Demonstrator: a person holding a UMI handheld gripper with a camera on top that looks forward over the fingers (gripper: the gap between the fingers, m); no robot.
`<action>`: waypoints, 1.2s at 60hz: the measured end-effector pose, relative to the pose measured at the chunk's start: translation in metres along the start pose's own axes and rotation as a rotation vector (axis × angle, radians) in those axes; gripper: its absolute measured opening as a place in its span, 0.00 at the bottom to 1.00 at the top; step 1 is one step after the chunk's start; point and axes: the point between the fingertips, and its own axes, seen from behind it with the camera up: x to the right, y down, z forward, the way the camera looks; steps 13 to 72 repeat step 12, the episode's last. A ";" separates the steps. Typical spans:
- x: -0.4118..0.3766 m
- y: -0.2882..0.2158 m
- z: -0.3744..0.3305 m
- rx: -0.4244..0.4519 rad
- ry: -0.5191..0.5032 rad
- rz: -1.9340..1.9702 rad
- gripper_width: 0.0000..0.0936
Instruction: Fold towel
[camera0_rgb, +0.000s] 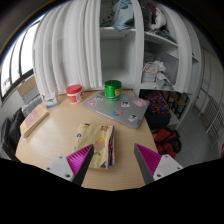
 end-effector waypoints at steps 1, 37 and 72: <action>0.002 0.001 -0.006 -0.001 0.001 0.016 0.91; 0.024 0.028 -0.058 -0.037 0.026 0.138 0.89; 0.024 0.028 -0.058 -0.037 0.026 0.138 0.89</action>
